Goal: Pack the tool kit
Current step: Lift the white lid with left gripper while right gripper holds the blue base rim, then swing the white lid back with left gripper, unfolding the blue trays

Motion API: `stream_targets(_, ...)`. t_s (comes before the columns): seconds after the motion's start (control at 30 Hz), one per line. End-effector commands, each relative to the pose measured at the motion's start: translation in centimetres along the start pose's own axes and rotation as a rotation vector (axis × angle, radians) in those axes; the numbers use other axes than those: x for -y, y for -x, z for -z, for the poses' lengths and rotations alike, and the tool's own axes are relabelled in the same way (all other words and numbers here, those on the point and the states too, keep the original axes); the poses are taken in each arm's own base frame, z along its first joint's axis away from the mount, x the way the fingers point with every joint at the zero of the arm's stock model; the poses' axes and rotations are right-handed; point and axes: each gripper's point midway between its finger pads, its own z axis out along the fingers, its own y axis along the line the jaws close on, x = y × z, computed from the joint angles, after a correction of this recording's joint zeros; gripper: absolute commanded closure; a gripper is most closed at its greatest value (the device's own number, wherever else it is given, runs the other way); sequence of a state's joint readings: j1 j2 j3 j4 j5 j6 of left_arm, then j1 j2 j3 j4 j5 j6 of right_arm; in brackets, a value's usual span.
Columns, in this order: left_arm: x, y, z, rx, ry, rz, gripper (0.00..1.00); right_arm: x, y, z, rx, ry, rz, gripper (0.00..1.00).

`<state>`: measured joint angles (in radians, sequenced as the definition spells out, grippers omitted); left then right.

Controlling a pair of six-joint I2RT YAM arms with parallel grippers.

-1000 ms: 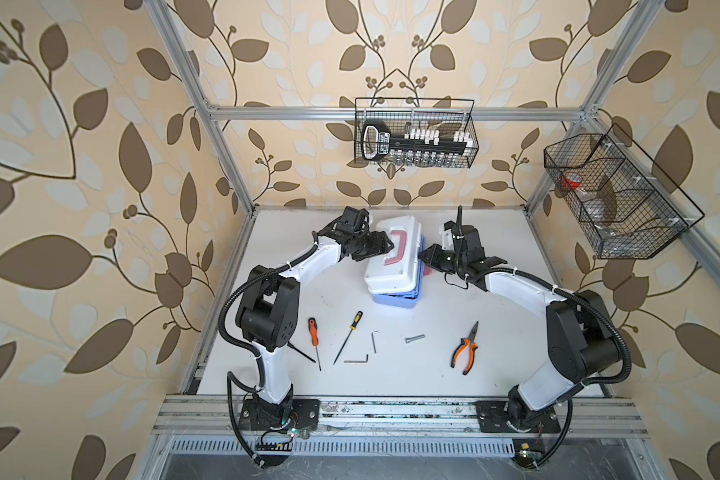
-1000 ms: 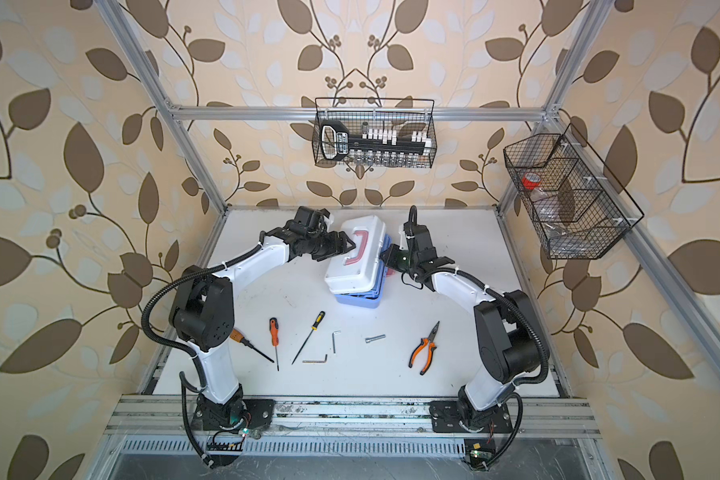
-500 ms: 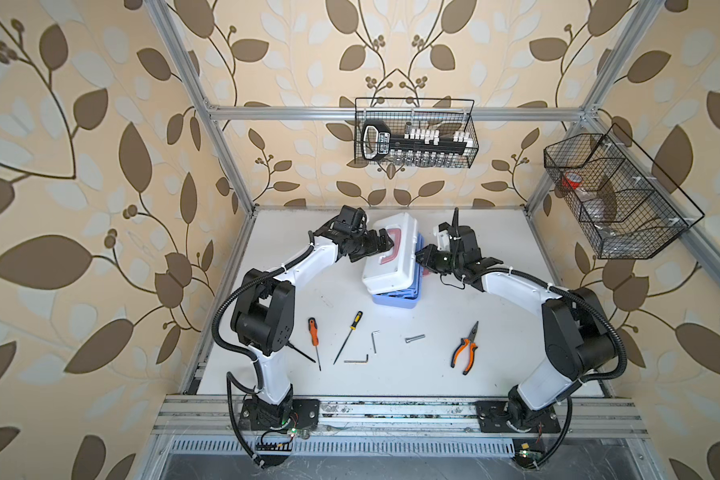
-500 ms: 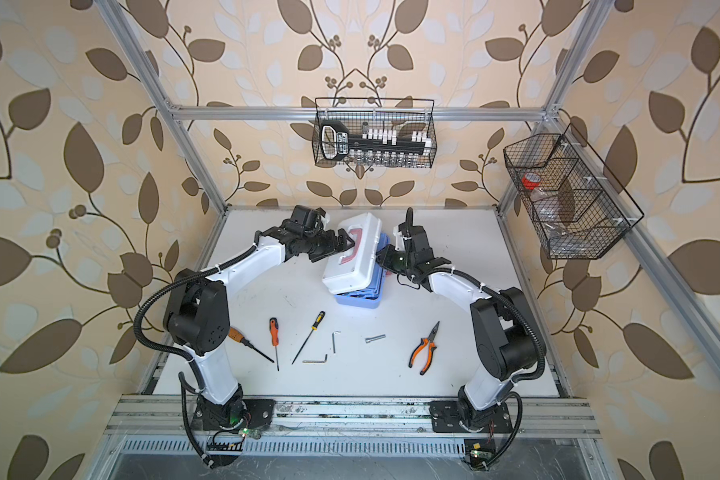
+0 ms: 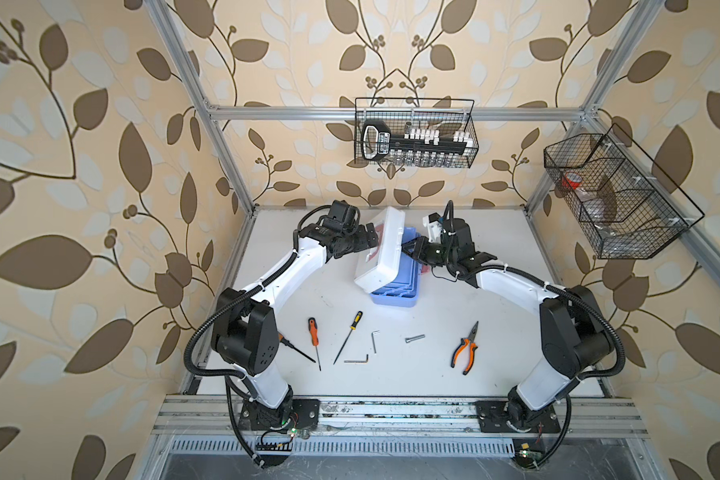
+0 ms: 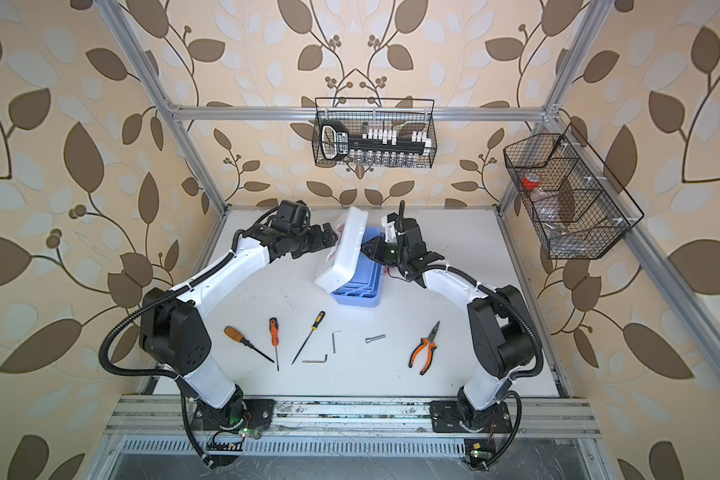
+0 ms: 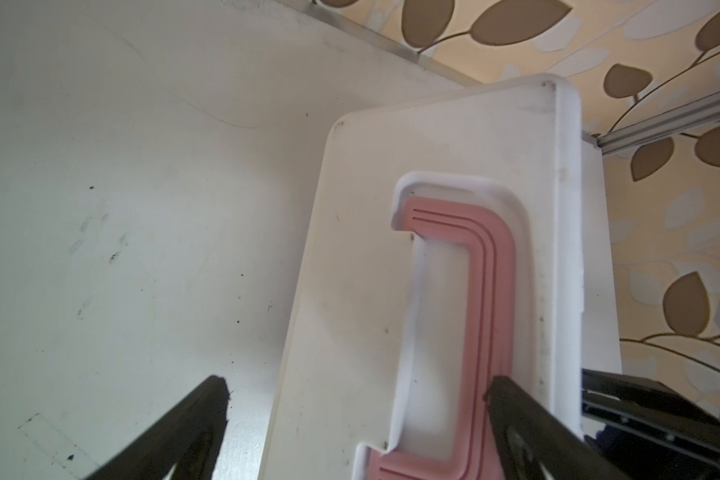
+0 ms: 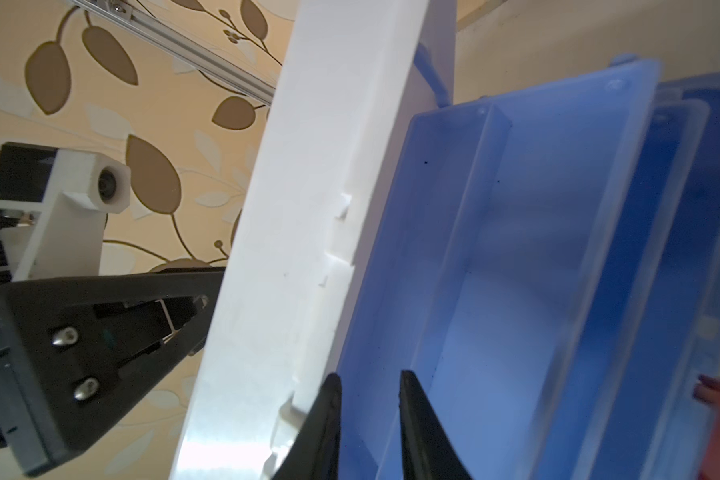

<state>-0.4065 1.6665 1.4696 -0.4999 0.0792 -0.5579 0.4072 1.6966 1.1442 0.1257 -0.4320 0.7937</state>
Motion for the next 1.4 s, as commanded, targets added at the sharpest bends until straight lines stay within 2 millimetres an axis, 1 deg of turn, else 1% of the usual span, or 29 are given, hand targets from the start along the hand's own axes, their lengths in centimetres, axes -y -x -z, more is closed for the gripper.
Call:
stream_targets(0.0, 1.9, 1.6, 2.7, 0.076, -0.085, 0.01, 0.01, -1.4, 0.3, -0.9, -0.01, 0.047, 0.006, 0.74)
stream_targets(0.1, 3.6, 1.5, 3.0, 0.068, -0.178, 0.008, 0.01, -1.6, 0.1, -1.3, -0.016, 0.054, 0.005, 0.74)
stream_targets(0.23, 4.7, 1.4, 2.9, 0.035, -0.228, 0.002, 0.01, -2.1, 0.0, -1.5, -0.02, 0.064, 0.008, 0.73)
stream_targets(0.43, 3.9, 0.3, 1.5, -0.028, -0.18, -0.002, 0.01, -3.1, 0.3, -1.8, -0.014, 0.101, 0.0, 0.73)
stream_targets(0.53, 3.8, 0.4, 1.7, -0.033, -0.169, -0.009, 0.01, -4.0, 0.6, -2.2, -0.013, 0.135, -0.002, 0.73)
stream_targets(0.57, 3.9, 0.5, 2.0, -0.031, -0.17, -0.012, 0.01, -4.0, 0.3, -2.5, -0.021, 0.138, -0.006, 0.73)
stream_targets(0.63, 4.1, 0.6, 2.3, -0.031, -0.171, -0.021, 0.01, -5.1, 0.8, -2.7, -0.016, 0.162, 0.001, 0.73)
stream_targets(0.7, 4.2, 0.7, 2.5, -0.036, -0.171, -0.028, 0.01, -5.7, 0.8, -3.0, -0.018, 0.182, 0.0, 0.73)
stream_targets(0.87, 3.9, 0.1, 2.2, -0.062, -0.149, -0.044, 0.01, -6.7, 0.8, -3.6, -0.018, 0.235, -0.024, 0.73)
stream_targets(1.0, 4.0, -0.5, 1.5, -0.093, -0.158, -0.043, 0.01, -6.7, 0.7, -3.9, -0.021, 0.247, -0.037, 0.73)
stream_targets(1.13, 3.7, -0.8, 1.4, -0.101, -0.147, -0.045, 0.01, -6.5, 0.6, -4.1, -0.022, 0.248, -0.044, 0.73)
stream_targets(1.37, 2.4, -0.9, 1.7, -0.095, -0.076, -0.059, 0.01, -6.8, 0.7, -4.6, -0.021, 0.281, -0.065, 0.73)
